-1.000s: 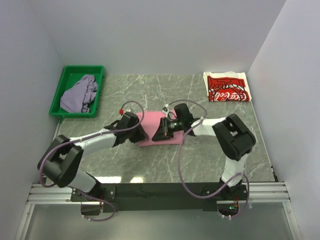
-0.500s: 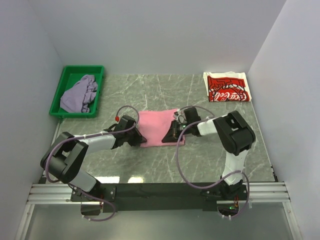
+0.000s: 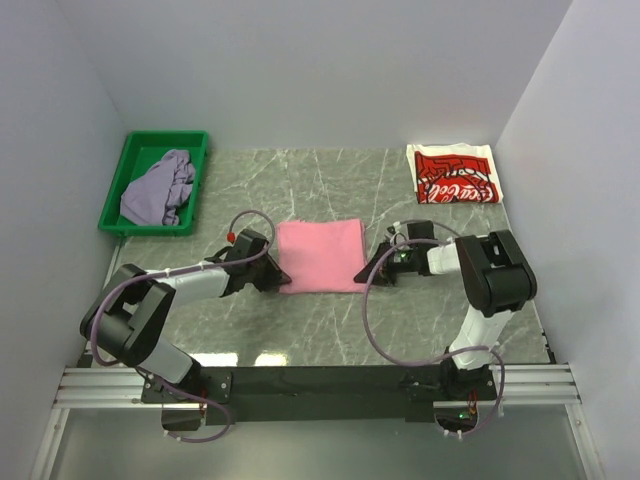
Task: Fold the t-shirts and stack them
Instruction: Neatly place the folded tshirt to the corner
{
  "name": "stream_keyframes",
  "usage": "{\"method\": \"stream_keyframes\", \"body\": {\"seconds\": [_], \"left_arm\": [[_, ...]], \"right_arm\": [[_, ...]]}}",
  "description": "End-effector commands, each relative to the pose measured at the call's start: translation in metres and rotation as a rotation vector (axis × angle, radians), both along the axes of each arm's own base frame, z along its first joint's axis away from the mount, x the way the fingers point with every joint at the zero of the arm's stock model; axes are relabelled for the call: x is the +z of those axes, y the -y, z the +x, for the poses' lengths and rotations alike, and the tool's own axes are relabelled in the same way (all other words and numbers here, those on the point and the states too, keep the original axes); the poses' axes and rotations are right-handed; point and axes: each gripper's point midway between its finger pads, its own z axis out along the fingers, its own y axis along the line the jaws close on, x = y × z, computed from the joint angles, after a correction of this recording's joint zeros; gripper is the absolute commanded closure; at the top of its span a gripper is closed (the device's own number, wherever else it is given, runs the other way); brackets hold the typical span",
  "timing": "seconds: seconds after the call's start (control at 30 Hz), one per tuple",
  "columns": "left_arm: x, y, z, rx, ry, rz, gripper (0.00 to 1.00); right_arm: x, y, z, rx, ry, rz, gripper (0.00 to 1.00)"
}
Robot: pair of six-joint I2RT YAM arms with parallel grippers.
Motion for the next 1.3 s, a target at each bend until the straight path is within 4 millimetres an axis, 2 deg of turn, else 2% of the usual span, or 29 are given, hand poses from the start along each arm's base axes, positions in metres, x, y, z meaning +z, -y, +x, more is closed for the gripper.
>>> {"method": "stream_keyframes", "body": {"seconds": [0.0, 0.1, 0.17, 0.2, 0.27, 0.37, 0.47, 0.5, 0.57, 0.63, 0.67, 0.7, 0.73, 0.77, 0.8, 0.83, 0.87, 0.9, 0.93, 0.97, 1.0, 1.03, 1.07, 1.1, 1.13, 1.17, 1.2, 1.23, 1.27], "left_arm": [[-0.024, -0.036, -0.014, 0.045, -0.068, 0.136, 0.81], [-0.021, -0.037, -0.012, 0.045, -0.062, 0.138, 0.80], [-0.022, -0.035, -0.012, 0.039, -0.064, 0.139, 0.80], [-0.021, -0.034, -0.011, 0.036, -0.065, 0.135, 0.80], [-0.020, -0.033, -0.011, 0.034, -0.064, 0.130, 0.79], [-0.012, -0.033, -0.005, 0.033, -0.040, 0.138, 0.78], [0.005, -0.034, -0.002, 0.017, -0.012, 0.149, 0.73], [0.008, -0.041, -0.001, 0.020, 0.004, 0.191, 0.69], [0.033, -0.041, 0.011, 0.029, 0.079, 0.217, 0.64], [0.049, -0.037, 0.011, -0.023, 0.135, 0.263, 0.53], [0.067, -0.030, 0.018, -0.041, 0.180, 0.266, 0.47], [0.073, -0.018, 0.012, -0.108, 0.207, 0.297, 0.35], [0.077, -0.011, 0.011, -0.141, 0.224, 0.327, 0.29], [0.093, -0.005, 0.015, -0.155, 0.260, 0.367, 0.24], [0.099, 0.013, 0.005, -0.234, 0.294, 0.396, 0.14], [0.097, 0.022, 0.002, -0.279, 0.302, 0.426, 0.11], [0.110, 0.032, 0.004, -0.298, 0.337, 0.449, 0.07], [0.113, 0.048, -0.006, -0.373, 0.367, 0.474, 0.03], [0.107, 0.058, -0.009, -0.419, 0.369, 0.506, 0.03], [0.117, 0.068, -0.007, -0.435, 0.407, 0.529, 0.03], [0.118, 0.083, -0.017, -0.509, 0.441, 0.560, 0.06], [0.107, 0.092, -0.019, -0.553, 0.439, 0.605, 0.10], [0.116, 0.106, -0.018, -0.574, 0.474, 0.617, 0.14], [0.116, 0.115, -0.025, -0.626, 0.508, 0.672, 0.20], [0.104, 0.124, -0.027, -0.667, 0.505, 0.713, 0.22], [0.110, 0.136, -0.027, -0.686, 0.535, 0.719, 0.24], [0.108, 0.147, -0.034, -0.738, 0.563, 0.743, 0.28], [0.097, 0.154, -0.036, -0.768, 0.560, 0.766, 0.30], [0.096, 0.161, -0.037, -0.784, 0.573, 0.764, 0.31]], "right_arm": [[0.022, 0.010, 0.027, -0.039, 0.142, -0.098, 0.97], [0.042, 0.007, 0.054, -0.073, 0.196, -0.095, 0.97], [0.039, 0.009, 0.073, -0.110, 0.198, -0.126, 0.97], [0.027, 0.010, 0.076, -0.124, 0.159, -0.139, 0.97], [0.019, 0.011, 0.085, -0.147, 0.137, -0.158, 0.97], [-0.006, 0.018, 0.085, -0.175, 0.073, -0.217, 0.97], [-0.013, 0.032, 0.081, -0.216, 0.056, -0.258, 0.97], [-0.006, 0.036, 0.082, -0.226, 0.076, -0.262, 0.96], [-0.002, 0.048, 0.081, -0.238, 0.092, -0.294, 0.95], [0.020, 0.056, 0.082, -0.250, 0.151, -0.316, 0.94], [0.024, 0.061, 0.076, -0.250, 0.145, -0.342, 0.93], [0.041, 0.068, 0.080, -0.262, 0.215, -0.383, 0.90], [0.048, 0.072, 0.078, -0.267, 0.237, -0.410, 0.86], [0.054, 0.077, 0.073, -0.267, 0.231, -0.441, 0.82], [0.069, 0.084, 0.072, -0.279, 0.281, -0.477, 0.71], [0.071, 0.096, 0.072, -0.311, 0.290, -0.539, 0.66], [0.071, 0.105, 0.063, -0.324, 0.263, -0.589, 0.57], [0.082, 0.113, 0.060, -0.356, 0.283, -0.620, 0.52], [0.082, 0.128, 0.058, -0.399, 0.279, -0.686, 0.47], [0.080, 0.137, 0.048, -0.416, 0.247, -0.721, 0.38], [0.088, 0.144, 0.045, -0.446, 0.263, -0.734, 0.34], [0.083, 0.154, 0.039, -0.476, 0.243, -0.773, 0.30], [0.083, 0.158, 0.032, -0.493, 0.226, -0.776, 0.24], [0.089, 0.164, 0.029, -0.531, 0.243, -0.772, 0.22], [0.082, 0.166, 0.020, -0.538, 0.224, -0.774, 0.21], [0.081, 0.167, 0.017, -0.566, 0.213, -0.767, 0.15], [0.085, 0.170, 0.013, -0.596, 0.228, -0.757, 0.14], [0.084, 0.171, 0.010, -0.604, 0.229, -0.754, 0.13], [0.077, 0.170, 0.003, -0.604, 0.216, -0.753, 0.13]]}}
